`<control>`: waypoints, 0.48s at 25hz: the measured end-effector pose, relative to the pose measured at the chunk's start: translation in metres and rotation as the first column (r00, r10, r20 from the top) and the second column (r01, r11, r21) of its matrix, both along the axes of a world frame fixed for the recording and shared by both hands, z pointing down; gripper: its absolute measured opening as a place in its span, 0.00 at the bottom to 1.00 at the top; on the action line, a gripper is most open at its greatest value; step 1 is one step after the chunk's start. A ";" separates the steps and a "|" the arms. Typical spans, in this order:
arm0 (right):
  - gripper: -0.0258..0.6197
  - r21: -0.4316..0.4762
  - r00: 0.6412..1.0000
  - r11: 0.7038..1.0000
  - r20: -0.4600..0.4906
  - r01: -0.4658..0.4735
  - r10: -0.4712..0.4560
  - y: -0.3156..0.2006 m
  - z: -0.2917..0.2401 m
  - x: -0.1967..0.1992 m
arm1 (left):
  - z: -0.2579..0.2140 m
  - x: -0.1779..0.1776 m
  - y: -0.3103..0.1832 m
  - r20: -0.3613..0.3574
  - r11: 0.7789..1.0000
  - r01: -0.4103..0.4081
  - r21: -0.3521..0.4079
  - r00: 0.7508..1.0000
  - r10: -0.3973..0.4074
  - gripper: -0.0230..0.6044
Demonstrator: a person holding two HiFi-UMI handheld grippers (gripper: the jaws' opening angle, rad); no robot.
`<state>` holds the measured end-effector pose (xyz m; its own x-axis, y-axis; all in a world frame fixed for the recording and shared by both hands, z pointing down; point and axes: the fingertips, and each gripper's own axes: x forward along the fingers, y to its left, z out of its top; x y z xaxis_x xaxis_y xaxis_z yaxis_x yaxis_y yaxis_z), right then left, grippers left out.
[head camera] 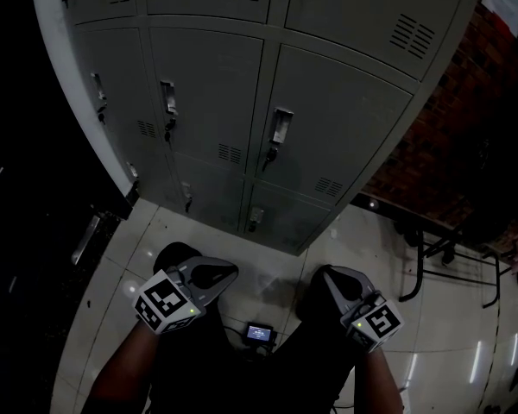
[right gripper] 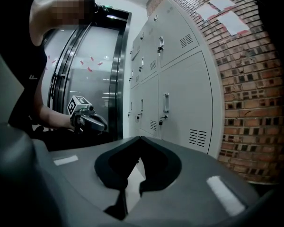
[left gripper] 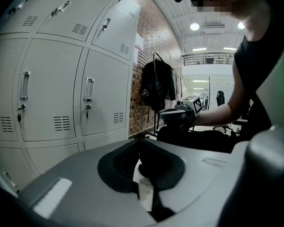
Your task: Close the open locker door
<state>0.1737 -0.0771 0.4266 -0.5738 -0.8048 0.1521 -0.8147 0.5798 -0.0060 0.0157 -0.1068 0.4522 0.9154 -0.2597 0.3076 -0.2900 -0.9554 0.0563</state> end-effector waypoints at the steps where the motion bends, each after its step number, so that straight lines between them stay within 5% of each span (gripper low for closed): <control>1: 0.04 0.002 1.000 1.000 0.003 0.001 -0.001 0.000 -0.001 0.000 | 0.000 0.000 0.000 0.000 1.000 0.000 0.000 1.000 0.000 0.06; 12: 0.04 0.004 1.000 1.000 0.004 0.001 -0.002 0.000 0.000 0.000 | 0.000 0.000 -0.001 0.002 1.000 0.002 0.003 1.000 -0.002 0.06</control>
